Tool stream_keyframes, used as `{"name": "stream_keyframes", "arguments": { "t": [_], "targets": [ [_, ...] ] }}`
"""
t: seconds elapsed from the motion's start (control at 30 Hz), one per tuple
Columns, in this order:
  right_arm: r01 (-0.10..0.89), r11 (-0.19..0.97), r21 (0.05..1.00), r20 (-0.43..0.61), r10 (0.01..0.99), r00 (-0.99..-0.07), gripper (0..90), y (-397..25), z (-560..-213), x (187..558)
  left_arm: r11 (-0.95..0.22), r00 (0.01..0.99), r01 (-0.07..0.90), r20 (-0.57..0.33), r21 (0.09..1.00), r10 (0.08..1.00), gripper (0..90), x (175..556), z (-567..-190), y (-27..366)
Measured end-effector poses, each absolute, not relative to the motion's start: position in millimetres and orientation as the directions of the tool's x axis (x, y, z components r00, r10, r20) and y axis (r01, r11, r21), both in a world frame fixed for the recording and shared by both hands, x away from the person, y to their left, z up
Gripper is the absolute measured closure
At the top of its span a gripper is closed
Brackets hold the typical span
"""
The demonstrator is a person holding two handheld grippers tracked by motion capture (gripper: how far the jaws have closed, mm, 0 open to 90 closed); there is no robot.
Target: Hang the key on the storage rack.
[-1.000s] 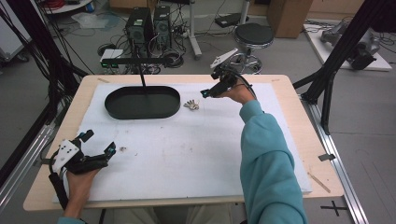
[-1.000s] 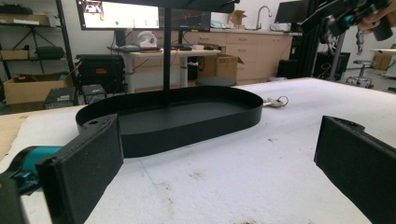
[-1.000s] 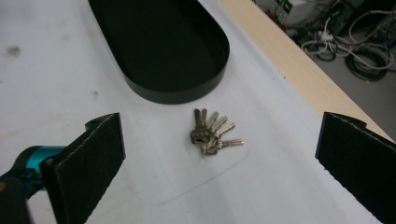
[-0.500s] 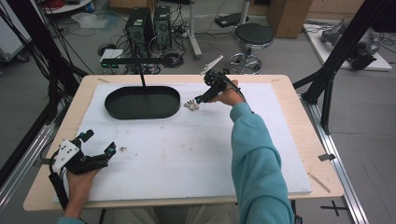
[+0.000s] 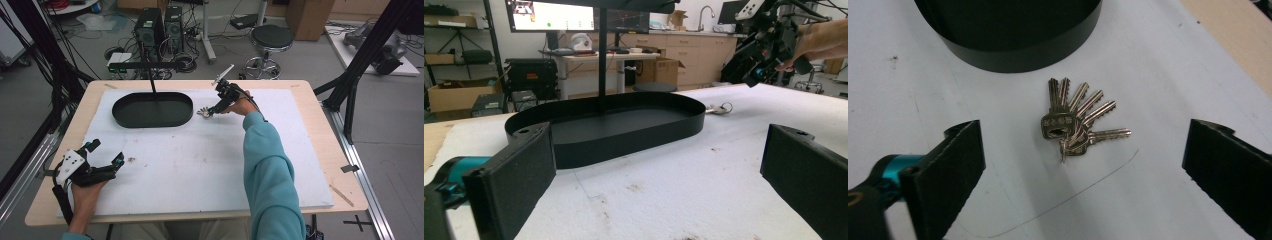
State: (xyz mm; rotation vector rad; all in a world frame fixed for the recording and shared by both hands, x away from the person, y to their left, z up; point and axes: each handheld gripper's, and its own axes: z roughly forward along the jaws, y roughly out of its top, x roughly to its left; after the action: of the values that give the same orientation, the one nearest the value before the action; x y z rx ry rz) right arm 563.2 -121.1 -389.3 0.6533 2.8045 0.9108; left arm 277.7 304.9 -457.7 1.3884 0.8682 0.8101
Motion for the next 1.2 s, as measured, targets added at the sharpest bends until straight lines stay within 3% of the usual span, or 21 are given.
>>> {"name": "stream_keyframes", "arguments": {
  "t": [0.23,0.3,0.7,0.8,0.9,1.2],
  "targets": [
    [0.365,0.749,0.553,0.011,0.432,-0.902,6.8,-116,-399,566,0.03,0.471,0.023,-0.038,0.999,0.881,1.7,278,-458,305],
    [0.364,0.753,0.548,0.01,0.429,-0.903,14.4,-115,-400,566,0.03,0.471,0.024,-0.038,0.999,0.881,1.7,278,-458,305],
    [0.404,0.757,0.513,0.036,0.452,-0.892,28.5,-114,-407,568,0.03,0.471,0.023,-0.037,0.999,0.882,1.7,278,-458,305],
    [0.408,0.75,0.521,0.039,0.456,-0.889,40.0,-114,-407,569,0.03,0.471,0.024,-0.037,0.999,0.881,1.8,278,-458,305],
    [0.403,0.748,0.527,0.049,0.447,-0.893,46.2,-114,-407,571,0.03,0.471,0.023,-0.038,0.999,0.881,1.8,278,-458,305],
    [0.422,0.753,0.505,0.067,0.453,-0.889,59.0,-113,-409,571,0.029,0.471,0.023,-0.037,0.999,0.881,1.7,278,-458,305]
  ]
}}
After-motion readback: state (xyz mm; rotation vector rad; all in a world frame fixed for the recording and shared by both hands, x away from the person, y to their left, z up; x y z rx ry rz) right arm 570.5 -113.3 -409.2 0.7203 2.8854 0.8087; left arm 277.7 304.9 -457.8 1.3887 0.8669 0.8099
